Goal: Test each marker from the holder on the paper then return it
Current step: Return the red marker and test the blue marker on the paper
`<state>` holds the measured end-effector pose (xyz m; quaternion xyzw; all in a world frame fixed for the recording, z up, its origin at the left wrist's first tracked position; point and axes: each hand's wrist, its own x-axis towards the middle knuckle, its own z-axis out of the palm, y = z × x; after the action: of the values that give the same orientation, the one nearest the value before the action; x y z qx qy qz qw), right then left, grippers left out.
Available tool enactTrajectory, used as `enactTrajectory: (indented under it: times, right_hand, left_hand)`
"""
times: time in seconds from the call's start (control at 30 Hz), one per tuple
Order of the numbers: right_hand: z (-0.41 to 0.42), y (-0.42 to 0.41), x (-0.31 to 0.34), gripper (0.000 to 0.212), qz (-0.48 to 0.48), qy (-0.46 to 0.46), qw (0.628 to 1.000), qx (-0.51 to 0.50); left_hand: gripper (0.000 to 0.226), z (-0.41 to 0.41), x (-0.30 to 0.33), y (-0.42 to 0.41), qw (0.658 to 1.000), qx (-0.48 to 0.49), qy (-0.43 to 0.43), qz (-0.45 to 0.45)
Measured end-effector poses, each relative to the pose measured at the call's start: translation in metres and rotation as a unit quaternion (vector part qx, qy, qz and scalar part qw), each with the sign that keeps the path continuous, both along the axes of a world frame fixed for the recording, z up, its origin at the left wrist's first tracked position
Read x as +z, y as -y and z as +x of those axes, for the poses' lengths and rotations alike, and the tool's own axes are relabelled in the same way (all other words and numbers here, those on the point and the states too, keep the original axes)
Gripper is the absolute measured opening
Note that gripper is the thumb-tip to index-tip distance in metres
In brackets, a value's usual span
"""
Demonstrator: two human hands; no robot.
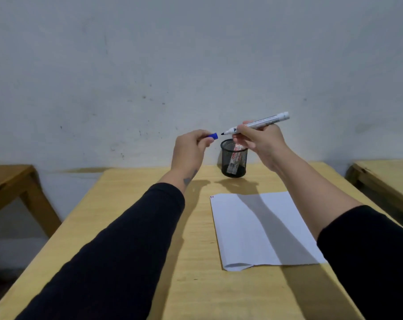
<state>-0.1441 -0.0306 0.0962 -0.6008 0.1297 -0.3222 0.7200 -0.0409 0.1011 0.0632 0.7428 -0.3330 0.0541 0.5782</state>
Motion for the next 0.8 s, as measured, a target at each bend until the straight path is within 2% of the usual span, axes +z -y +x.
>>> enactTrajectory:
  times: [0.2, 0.47, 0.53, 0.6, 0.63, 0.67, 0.73, 0.77, 0.8]
  right_hand:
    - [-0.011, -0.005, 0.006, 0.007, -0.017, 0.005, 1.0, 0.025]
    - [-0.013, -0.006, -0.004, 0.006, 0.042, -0.019, 0.998, 0.042]
    - [-0.01, -0.006, -0.009, 0.006, 0.039, -0.048, 0.997, 0.044]
    - [-0.009, -0.007, -0.01, 0.017, -0.009, -0.13, 0.991, 0.012]
    - [-0.008, -0.007, -0.01, 0.025, -0.076, -0.19, 0.978, -0.029]
    - [-0.007, -0.005, -0.008, 0.032, -0.174, -0.251, 0.949, -0.084]
    - [-0.006, -0.003, -0.005, 0.033, -0.402, -0.317, 0.829, -0.225]
    - [-0.005, -0.003, -0.004, 0.028, -0.494, -0.3, 0.769, -0.272]
    - [-0.003, -0.002, -0.003, 0.023, -0.559, -0.267, 0.732, -0.284]
  left_hand:
    - [0.015, -0.013, 0.01, 0.009, 0.999, -0.033, 0.017, -0.004]
    - [0.016, -0.025, 0.008, 0.01, 0.996, -0.007, 0.069, 0.048]
    - [0.016, -0.025, 0.003, 0.009, 0.996, -0.001, 0.061, 0.062]
    - [0.015, -0.023, 0.0, 0.009, 0.997, 0.008, 0.042, 0.067]
    - [0.016, -0.021, 0.0, 0.01, 0.996, 0.014, 0.041, 0.074]
    - [0.016, -0.019, 0.001, 0.011, 0.995, 0.017, 0.049, 0.087]
    - [0.016, -0.013, 0.005, 0.014, 0.991, 0.016, 0.071, 0.115]
    - [0.016, -0.011, 0.007, 0.016, 0.989, 0.013, 0.08, 0.125]
    - [0.016, -0.009, 0.009, 0.018, 0.988, 0.01, 0.088, 0.13]
